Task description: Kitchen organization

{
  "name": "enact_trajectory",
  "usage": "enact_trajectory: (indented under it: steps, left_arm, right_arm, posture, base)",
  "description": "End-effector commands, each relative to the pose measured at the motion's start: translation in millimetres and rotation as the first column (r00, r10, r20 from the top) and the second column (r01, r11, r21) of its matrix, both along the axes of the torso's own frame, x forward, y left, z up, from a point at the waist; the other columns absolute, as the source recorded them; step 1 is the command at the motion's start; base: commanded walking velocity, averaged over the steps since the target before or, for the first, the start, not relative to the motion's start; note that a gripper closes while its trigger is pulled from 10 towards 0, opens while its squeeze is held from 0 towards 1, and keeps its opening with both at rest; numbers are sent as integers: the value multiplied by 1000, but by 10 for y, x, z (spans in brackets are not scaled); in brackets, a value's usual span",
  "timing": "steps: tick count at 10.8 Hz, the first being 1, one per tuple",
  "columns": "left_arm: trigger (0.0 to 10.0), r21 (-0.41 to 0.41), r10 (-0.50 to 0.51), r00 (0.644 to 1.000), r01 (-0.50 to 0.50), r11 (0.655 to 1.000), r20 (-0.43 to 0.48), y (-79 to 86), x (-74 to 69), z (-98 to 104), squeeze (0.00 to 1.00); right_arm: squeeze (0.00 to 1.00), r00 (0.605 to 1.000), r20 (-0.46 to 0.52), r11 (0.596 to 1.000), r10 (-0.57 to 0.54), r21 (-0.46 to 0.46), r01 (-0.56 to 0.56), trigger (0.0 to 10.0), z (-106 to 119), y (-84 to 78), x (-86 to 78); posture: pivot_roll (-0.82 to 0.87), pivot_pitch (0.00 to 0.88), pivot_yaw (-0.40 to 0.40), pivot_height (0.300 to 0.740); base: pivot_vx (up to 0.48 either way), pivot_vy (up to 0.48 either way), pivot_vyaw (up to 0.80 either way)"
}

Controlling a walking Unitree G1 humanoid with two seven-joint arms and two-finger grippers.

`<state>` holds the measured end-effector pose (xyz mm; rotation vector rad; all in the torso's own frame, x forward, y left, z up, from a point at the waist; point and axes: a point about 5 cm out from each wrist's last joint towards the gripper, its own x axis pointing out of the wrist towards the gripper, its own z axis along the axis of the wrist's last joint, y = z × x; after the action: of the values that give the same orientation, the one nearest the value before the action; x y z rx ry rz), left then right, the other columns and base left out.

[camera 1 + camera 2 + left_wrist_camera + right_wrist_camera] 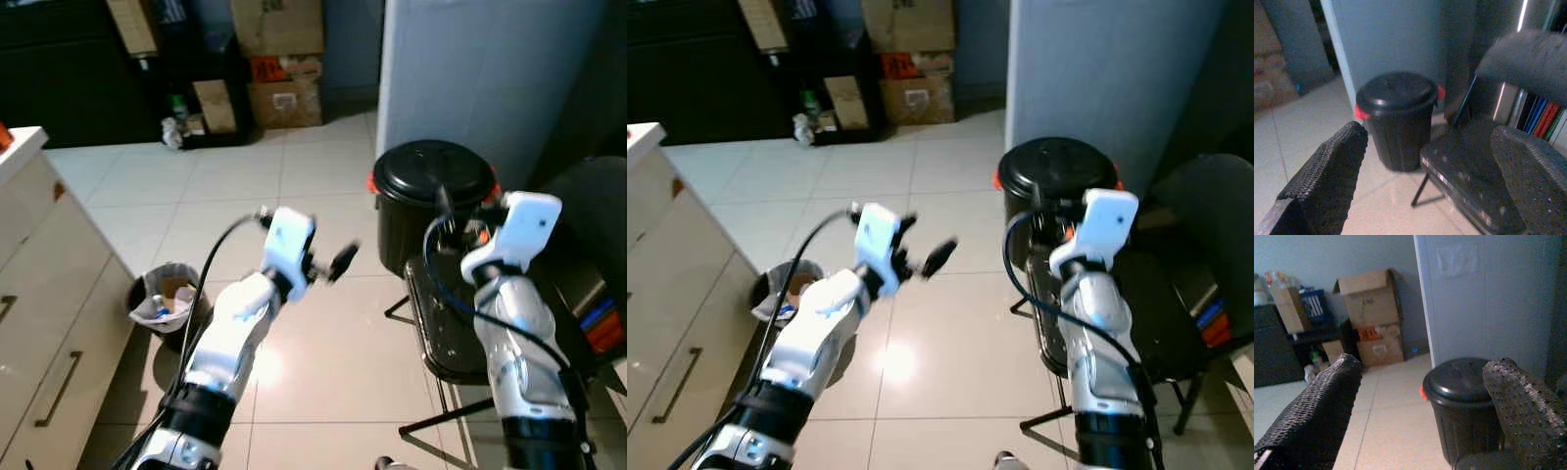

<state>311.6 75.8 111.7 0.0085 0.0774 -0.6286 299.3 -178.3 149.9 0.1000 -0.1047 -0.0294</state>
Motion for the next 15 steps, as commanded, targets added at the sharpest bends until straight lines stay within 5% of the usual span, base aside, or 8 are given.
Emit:
enact_trajectory:
  steps: [1,9,12,15]
  left_arm:
    - [10000,14,17,1000,-16,1000,-25,78,-10,-92,0]
    - [10000,54,68,993,-63,997,-97,206,-31,-373,0]
    - [10000,140,168,964,-140,980,-207,426,-33,-689,0]
    - [10000,198,289,892,-232,952,-348,665,-103,-993,0]
  right_arm:
    - [0,1000,-11,1000,7,-7,-7,10000,-51,23,-2]
    - [0,996,-84,1000,-12,-21,10,10000,-322,-37,-64]
    - [0,972,-228,998,-59,-11,58,10000,-778,-133,-160]
    - [0,926,-370,996,-78,16,90,10000,-1207,-155,-249]
  posture:
    - [23,0,125,740]
    - [17,0,128,740]
    - [6,10,136,740]
    - [7,8,142,740]
  base:
    - [289,0,0]
    - [237,0,0]
    - [0,0,0]
    - [0,0,0]
